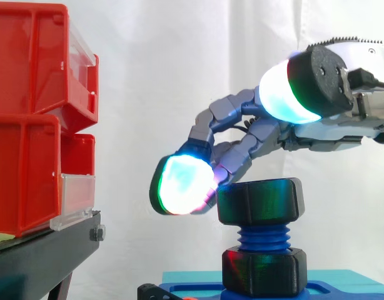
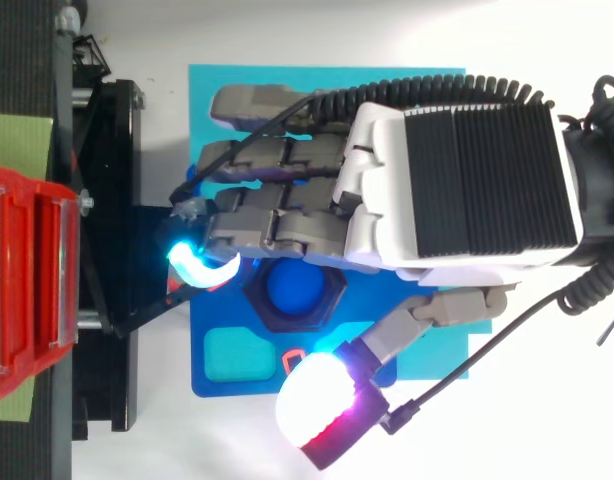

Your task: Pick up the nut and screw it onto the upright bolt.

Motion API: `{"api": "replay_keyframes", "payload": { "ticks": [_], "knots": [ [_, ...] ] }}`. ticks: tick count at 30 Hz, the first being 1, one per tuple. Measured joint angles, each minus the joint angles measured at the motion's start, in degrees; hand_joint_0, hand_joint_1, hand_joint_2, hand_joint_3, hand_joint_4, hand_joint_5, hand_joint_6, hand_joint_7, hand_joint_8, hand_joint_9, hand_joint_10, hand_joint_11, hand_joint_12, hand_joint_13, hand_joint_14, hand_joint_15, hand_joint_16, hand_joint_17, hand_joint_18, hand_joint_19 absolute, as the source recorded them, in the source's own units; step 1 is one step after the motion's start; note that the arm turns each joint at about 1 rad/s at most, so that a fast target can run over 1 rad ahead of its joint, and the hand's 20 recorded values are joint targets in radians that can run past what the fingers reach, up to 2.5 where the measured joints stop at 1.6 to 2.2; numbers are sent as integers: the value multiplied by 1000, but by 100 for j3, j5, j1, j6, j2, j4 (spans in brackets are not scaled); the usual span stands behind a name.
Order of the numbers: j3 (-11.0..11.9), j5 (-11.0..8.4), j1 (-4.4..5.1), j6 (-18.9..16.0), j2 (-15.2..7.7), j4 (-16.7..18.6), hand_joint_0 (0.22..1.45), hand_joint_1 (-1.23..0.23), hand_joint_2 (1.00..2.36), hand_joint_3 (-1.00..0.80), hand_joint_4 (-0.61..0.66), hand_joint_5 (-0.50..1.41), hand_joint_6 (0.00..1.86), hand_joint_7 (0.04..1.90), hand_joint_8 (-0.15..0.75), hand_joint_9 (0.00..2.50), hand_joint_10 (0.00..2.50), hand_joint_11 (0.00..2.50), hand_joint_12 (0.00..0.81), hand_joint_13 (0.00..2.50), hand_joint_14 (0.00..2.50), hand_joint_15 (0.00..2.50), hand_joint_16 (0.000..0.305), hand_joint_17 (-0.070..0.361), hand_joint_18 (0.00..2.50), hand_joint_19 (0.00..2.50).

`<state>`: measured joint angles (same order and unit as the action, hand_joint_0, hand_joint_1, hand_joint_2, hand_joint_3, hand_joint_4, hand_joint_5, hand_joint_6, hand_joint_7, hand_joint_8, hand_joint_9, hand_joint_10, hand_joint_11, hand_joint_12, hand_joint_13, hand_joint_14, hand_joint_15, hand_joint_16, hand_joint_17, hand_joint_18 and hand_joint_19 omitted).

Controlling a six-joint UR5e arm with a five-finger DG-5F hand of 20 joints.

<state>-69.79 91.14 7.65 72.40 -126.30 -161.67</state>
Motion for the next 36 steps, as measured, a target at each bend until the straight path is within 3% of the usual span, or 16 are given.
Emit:
{"api": "replay_keyframes", "payload": {
  "ticks": [9, 29, 36],
  "knots": [
    [-3, 110, -58, -7, 0, -216, 491, -174, 1000, -500, 319, -87, 504, 988, 293, 698, 0, 0, 314, 481, 0, 0, 34, 77, 217, 0],
    [-2, 185, -224, 10, 1, -292, 501, -200, 1000, -500, 283, -26, 505, 1396, 300, 744, 0, 0, 309, 533, 0, 0, 33, 75, 261, 0],
    [-3, 204, -284, 31, 1, -308, 515, -229, 1000, -500, 224, 9, 613, 1179, 299, 941, 0, 0, 292, 611, 0, 0, 31, 71, 357, 0]
  ]
}}
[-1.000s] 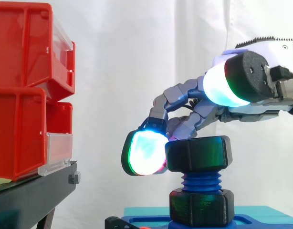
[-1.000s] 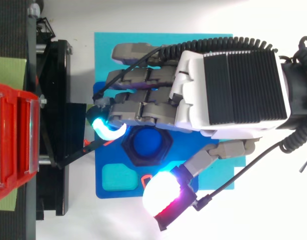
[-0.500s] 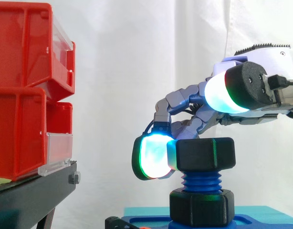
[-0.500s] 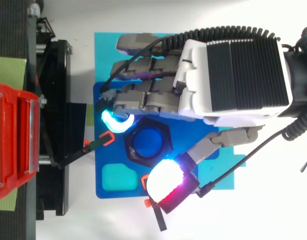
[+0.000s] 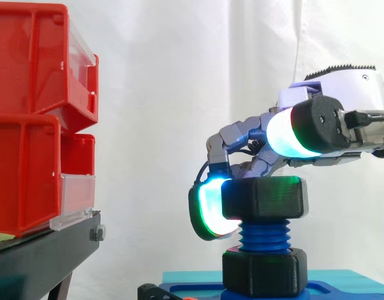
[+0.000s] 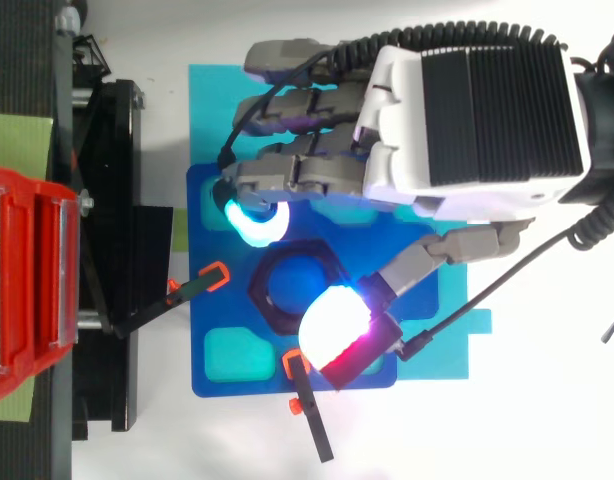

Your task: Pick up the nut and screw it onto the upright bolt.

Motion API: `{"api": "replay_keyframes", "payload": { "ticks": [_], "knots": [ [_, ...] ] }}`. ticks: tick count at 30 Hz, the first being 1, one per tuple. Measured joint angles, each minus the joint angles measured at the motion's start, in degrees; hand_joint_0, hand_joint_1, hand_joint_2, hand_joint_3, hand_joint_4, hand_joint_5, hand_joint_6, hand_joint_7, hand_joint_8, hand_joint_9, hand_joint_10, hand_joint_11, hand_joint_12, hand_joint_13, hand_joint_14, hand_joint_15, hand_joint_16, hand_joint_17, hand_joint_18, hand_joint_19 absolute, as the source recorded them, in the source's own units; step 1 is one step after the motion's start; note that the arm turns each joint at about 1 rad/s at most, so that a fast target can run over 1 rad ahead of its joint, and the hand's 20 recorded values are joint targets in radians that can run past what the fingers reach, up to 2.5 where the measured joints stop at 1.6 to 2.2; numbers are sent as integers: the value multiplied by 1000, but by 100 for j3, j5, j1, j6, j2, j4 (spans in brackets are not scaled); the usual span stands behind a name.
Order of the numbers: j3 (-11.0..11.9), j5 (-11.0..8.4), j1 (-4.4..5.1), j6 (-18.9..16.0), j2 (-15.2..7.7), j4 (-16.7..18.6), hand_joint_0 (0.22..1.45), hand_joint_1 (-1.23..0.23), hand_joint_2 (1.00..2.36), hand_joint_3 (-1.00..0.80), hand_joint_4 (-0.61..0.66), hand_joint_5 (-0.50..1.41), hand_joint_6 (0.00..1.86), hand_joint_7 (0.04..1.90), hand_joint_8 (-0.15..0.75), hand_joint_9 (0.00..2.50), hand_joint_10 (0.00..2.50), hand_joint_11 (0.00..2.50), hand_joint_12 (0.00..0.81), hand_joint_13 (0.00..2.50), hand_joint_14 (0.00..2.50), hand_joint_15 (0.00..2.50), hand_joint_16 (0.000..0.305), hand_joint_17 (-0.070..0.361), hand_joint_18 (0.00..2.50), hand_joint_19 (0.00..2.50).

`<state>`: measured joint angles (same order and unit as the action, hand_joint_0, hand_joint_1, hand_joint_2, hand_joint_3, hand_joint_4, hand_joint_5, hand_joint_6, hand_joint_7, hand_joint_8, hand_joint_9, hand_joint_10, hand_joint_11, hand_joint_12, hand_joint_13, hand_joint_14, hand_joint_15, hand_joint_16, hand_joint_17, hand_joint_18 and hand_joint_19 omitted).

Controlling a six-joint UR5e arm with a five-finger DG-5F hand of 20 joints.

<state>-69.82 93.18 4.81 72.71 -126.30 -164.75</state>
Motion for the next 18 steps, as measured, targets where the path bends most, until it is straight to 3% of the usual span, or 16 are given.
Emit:
{"api": "replay_keyframes", "payload": {
  "ticks": [14, 18],
  "knots": [
    [8, 162, -140, 6, 8, -14, 529, -266, 1000, -500, 132, 55, 619, 1169, 257, 1255, 0, 0, 229, 778, 0, 0, 24, 54, 535, 22],
    [105, 278, -205, 7, 15, -24, 523, -250, 1000, -500, 187, 44, 500, 1355, 281, 1194, 0, 0, 247, 755, 0, 0, 25, 57, 510, 21]
  ]
}}
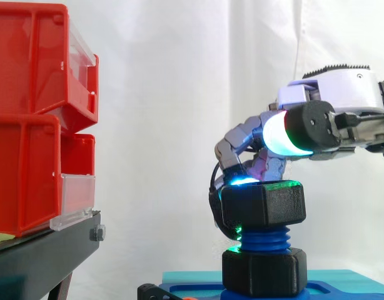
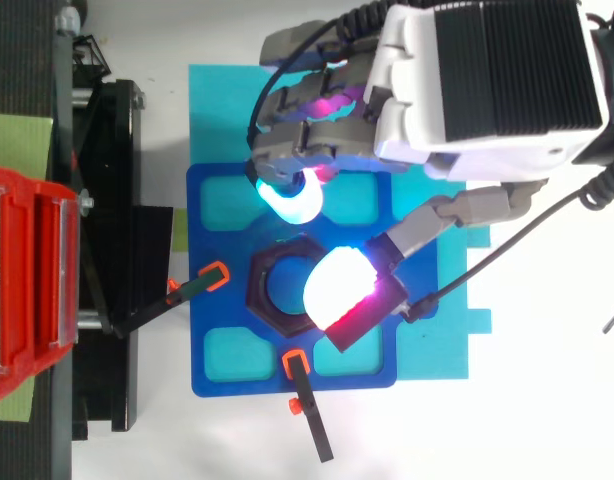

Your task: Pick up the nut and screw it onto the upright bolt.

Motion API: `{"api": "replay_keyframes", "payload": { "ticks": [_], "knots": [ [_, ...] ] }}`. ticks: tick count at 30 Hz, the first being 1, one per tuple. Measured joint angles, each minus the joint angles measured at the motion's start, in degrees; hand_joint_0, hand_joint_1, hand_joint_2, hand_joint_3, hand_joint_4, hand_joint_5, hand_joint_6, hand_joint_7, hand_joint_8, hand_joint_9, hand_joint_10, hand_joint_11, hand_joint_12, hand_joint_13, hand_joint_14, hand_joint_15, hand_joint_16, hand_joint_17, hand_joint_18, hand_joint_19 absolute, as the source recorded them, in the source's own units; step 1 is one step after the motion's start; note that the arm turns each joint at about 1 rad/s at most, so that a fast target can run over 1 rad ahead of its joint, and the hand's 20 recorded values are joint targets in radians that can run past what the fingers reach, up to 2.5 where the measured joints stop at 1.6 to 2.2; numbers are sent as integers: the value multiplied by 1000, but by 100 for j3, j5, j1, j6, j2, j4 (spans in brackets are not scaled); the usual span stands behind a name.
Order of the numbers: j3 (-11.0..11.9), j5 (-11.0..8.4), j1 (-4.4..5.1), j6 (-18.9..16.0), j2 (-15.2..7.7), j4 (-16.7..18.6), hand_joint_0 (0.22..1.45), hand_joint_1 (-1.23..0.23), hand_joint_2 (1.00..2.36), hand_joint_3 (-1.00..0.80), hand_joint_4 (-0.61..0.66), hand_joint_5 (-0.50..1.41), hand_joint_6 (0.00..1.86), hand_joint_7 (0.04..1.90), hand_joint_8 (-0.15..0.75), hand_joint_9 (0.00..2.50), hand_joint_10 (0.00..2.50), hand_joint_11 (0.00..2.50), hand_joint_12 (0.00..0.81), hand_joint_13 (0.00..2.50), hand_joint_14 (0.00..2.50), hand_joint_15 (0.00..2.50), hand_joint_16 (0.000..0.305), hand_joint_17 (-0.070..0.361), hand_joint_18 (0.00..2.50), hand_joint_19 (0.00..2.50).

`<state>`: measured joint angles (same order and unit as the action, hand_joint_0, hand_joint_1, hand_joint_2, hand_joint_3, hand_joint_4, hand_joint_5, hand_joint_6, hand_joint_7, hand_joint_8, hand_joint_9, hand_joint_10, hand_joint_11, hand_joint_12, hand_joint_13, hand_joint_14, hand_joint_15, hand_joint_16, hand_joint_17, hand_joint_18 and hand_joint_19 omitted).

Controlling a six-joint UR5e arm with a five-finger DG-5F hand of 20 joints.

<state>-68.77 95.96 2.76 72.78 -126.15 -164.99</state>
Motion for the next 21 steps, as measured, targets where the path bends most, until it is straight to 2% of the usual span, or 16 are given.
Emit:
{"api": "replay_keyframes", "payload": {
  "ticks": [6, 11, 17, 21],
  "knots": [
    [326, 259, -105, 27, -2, -218, 511, -229, 1000, -500, 263, -58, 504, 1086, 286, 923, 0, 0, 297, 633, 0, 0, 33, 74, 418, 20],
    [481, 327, -138, 81, -3, -304, 501, -227, 1000, -500, 285, -96, 504, 904, 272, 786, 0, 0, 313, 568, 0, 0, 35, 80, 360, 29],
    [504, 312, -69, 132, -8, -286, 498, -220, 1000, -500, 297, -93, 504, 909, 280, 763, 0, 0, 319, 545, 0, 0, 36, 81, 327, 26],
    [505, 232, 32, 137, -11, -288, 497, -220, 1000, -500, 300, -88, 504, 923, 278, 751, 0, 0, 320, 528, 0, 0, 36, 82, 315, 27]
  ]
}}
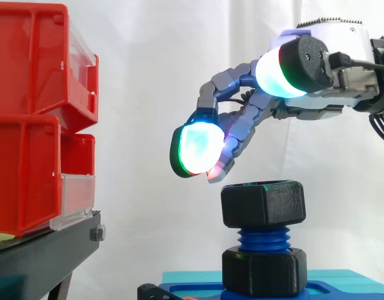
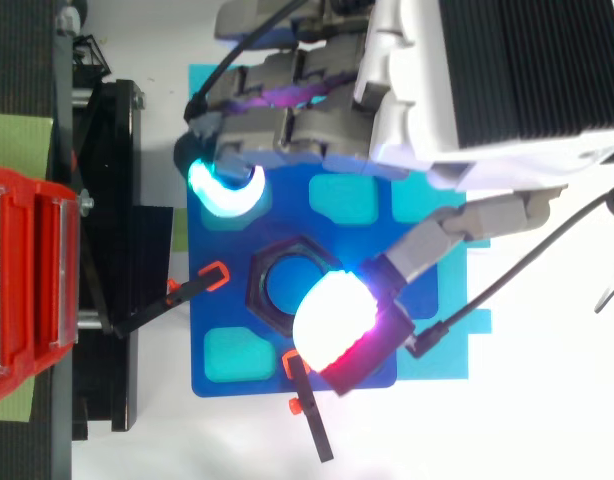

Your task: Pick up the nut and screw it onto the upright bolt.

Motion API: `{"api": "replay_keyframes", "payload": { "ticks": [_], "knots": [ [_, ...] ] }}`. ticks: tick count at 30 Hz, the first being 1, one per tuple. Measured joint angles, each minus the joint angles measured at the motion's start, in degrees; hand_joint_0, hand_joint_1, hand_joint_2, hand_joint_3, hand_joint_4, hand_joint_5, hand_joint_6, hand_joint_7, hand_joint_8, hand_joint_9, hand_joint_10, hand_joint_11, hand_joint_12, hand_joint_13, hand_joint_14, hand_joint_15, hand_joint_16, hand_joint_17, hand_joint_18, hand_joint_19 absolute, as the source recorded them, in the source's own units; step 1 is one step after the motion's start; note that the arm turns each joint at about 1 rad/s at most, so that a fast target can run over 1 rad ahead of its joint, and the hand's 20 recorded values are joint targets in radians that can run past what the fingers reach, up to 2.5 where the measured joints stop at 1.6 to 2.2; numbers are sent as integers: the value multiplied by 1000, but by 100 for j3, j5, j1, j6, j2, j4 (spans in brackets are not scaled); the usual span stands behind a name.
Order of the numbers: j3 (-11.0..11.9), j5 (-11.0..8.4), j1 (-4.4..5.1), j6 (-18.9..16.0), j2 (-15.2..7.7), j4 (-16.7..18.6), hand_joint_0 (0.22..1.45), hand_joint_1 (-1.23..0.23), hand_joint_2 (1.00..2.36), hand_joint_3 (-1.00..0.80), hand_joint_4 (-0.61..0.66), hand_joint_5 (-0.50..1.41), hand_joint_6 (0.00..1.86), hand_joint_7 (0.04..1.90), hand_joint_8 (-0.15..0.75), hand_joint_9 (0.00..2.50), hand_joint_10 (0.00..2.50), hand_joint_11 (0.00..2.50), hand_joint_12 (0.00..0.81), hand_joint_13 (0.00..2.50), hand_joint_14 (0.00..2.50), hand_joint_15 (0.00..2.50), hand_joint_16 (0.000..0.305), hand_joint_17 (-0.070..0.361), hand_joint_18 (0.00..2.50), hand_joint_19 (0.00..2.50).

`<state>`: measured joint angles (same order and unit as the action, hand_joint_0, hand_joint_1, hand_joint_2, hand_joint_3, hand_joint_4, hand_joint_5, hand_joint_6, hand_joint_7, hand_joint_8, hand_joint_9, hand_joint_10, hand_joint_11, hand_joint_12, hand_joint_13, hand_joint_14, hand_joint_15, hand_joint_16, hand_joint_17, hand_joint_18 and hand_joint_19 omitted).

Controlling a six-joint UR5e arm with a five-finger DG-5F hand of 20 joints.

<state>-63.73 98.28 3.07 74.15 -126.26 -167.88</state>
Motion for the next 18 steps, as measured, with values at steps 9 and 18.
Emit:
{"api": "replay_keyframes", "payload": {
  "ticks": [9, 18],
  "knots": [
    [0, -147, 163, -29, -3, -33, 498, -220, 1000, -500, 285, -65, 504, 999, 281, 745, 0, 0, 321, 500, 0, 0, 36, 82, 281, 26],
    [0, -267, 258, -35, -4, -91, 503, -228, 1000, -500, 267, -43, 504, 1064, 279, 752, 0, 0, 319, 495, 0, 0, 36, 81, 271, 18]
  ]
}}
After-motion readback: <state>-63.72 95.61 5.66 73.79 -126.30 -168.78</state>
